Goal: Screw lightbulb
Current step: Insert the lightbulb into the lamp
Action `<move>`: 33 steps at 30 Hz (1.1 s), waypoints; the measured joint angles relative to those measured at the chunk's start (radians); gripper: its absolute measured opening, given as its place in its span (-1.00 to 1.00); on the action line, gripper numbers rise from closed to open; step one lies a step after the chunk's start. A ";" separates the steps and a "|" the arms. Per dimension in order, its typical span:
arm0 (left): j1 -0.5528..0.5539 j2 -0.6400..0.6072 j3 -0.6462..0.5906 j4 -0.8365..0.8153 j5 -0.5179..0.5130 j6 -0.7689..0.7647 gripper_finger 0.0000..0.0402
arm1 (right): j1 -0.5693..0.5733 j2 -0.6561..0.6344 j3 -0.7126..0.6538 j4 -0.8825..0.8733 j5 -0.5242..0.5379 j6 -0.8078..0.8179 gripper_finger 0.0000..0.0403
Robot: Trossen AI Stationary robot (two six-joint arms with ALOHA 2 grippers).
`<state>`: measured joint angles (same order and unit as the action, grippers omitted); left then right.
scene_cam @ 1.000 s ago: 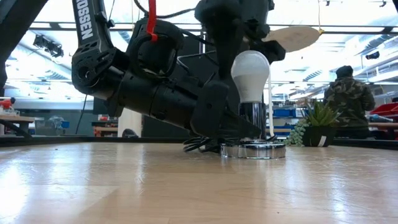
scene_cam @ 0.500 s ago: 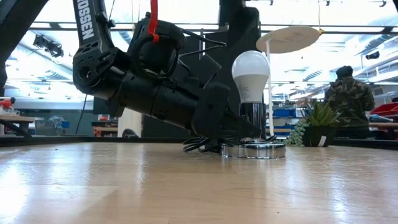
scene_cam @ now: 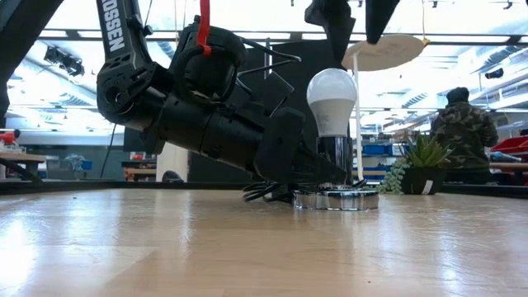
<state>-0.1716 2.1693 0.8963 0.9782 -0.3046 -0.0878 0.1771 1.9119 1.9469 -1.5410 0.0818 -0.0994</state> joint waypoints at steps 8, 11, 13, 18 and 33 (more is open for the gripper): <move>-0.006 0.000 0.000 -0.004 -0.002 -0.017 -0.11 | 0.058 -0.060 -0.193 0.061 0.016 0.270 0.72; -0.009 0.000 0.000 -0.003 -0.002 -0.018 -0.11 | 0.118 -0.148 -0.335 0.206 0.064 0.359 0.72; -0.012 0.000 0.000 -0.003 -0.006 -0.018 -0.11 | 0.156 -0.220 -0.439 0.316 0.131 0.435 0.72; -0.013 0.000 -0.001 -0.002 -0.005 -0.018 -0.11 | 0.239 -0.377 -0.710 0.602 0.261 0.625 0.72; -0.013 0.001 -0.002 -0.001 0.002 -0.007 -0.11 | 0.271 -0.442 -1.344 1.701 0.509 0.510 0.72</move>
<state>-0.1848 2.1700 0.8948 0.9771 -0.3029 -0.0949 0.4483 1.4700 0.6032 0.1603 0.5911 0.4107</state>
